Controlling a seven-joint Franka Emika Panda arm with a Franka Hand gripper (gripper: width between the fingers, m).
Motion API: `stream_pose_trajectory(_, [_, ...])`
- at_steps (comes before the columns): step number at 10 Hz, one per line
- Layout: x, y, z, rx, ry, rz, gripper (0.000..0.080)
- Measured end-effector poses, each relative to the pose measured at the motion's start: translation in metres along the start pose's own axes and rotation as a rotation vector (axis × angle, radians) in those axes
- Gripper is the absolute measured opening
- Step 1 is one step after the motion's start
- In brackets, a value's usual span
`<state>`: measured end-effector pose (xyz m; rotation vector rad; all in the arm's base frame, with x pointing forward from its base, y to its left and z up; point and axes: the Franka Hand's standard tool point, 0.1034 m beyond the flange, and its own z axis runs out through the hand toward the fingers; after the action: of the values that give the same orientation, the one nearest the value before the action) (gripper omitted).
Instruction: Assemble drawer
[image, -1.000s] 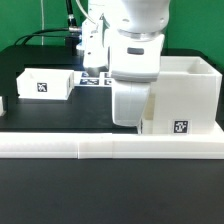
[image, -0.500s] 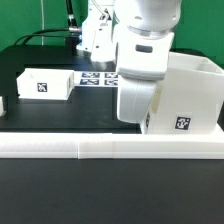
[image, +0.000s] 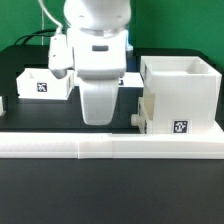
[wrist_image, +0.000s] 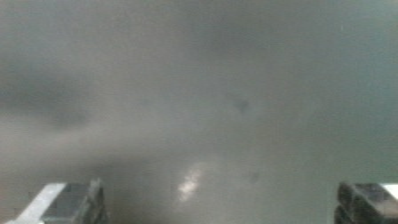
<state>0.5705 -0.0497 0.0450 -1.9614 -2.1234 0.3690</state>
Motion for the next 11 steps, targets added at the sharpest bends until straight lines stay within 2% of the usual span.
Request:
stream_pose_trajectory(2, [-0.009,-0.013,-0.015,-0.078,-0.006,0.020,0.0649])
stream_pose_trajectory(3, [-0.010,-0.028,-0.017,-0.108,-0.005,0.031,0.0649])
stream_pose_trajectory(4, [-0.009,-0.047,-0.014,-0.120,0.004,0.056,0.0649])
stream_pose_trajectory(6, [-0.009,-0.083,0.003,-0.132,0.024,0.090,0.0649])
stream_pose_trajectory(7, [-0.009,-0.089,0.009,-0.122,0.027,0.090,0.0649])
stream_pose_trajectory(11, [-0.008,-0.088,0.009,-0.121,0.039,0.246,0.0649])
